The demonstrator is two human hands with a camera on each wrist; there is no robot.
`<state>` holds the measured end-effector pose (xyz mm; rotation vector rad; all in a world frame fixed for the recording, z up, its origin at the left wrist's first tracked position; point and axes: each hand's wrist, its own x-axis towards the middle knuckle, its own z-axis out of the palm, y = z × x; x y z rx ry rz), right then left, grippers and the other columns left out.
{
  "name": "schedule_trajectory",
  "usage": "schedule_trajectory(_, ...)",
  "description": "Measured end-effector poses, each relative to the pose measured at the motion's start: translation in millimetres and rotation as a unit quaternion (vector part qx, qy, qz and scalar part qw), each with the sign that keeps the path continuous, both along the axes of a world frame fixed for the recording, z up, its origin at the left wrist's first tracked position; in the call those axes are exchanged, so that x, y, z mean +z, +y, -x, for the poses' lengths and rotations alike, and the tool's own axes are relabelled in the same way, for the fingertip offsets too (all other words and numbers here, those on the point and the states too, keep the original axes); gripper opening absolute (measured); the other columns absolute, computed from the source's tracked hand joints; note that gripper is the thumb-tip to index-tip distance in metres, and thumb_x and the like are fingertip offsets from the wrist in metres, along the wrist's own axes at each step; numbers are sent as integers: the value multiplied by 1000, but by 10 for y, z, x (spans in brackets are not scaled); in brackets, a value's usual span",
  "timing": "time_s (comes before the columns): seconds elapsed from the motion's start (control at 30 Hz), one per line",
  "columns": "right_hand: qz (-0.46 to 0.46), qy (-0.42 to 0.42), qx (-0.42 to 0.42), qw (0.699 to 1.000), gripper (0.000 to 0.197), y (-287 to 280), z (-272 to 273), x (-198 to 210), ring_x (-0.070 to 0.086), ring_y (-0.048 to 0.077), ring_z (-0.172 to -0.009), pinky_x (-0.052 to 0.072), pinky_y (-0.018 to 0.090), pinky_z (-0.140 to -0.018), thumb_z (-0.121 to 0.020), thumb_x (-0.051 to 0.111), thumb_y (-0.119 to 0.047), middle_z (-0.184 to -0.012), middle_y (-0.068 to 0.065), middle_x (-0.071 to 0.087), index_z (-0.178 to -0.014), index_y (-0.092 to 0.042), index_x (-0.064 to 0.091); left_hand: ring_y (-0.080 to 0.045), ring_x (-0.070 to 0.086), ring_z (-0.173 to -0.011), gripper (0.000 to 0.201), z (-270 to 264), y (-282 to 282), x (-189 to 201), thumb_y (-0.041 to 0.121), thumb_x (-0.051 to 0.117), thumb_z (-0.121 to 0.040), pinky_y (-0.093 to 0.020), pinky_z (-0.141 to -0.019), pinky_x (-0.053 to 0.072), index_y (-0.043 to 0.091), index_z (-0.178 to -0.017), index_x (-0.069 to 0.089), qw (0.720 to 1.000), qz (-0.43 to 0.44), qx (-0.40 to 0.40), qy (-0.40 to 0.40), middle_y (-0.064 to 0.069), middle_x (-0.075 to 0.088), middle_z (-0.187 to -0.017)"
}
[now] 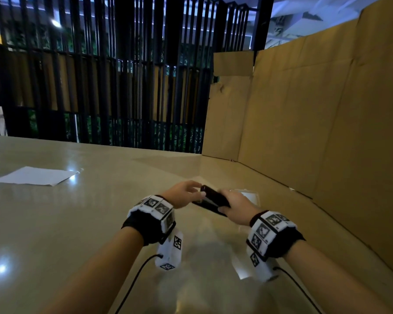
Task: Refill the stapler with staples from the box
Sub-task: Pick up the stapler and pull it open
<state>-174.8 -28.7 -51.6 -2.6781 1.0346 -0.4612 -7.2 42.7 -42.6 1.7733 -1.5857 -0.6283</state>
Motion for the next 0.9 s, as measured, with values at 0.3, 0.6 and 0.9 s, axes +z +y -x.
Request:
schedule_trajectory(0.3, 11, -166, 8, 986, 35, 331, 101, 157, 51, 25, -111, 39, 30, -91, -91, 51, -15, -119, 12, 56, -126, -10, 47, -6, 62, -66, 6, 201, 252, -27, 1, 56, -87, -10, -62, 54, 4, -89, 61, 962, 170, 2, 212, -6, 58, -79)
schedule_trajectory(0.6, 9, -205, 15, 979, 37, 367, 259, -58, 43, 12, -107, 31, 20, -87, -94, 47, -19, -123, 6, 50, -131, -15, 43, -10, 68, -65, 14, 436, 307, -166, -7, 47, -89, -17, -64, 58, -3, -93, 60, 899, 154, -14, 410, -13, 63, -83)
schedule_trajectory(0.9, -21, -239, 13, 971, 37, 276, 293, -92, 44, 15, -109, 36, 21, -86, -94, 47, -17, -114, 0, 51, -131, -16, 43, -9, 69, -56, 26, 419, 144, -295, -14, 40, -89, -19, -59, 58, 0, -80, 60, 862, 126, -18, 491, -8, 68, -68)
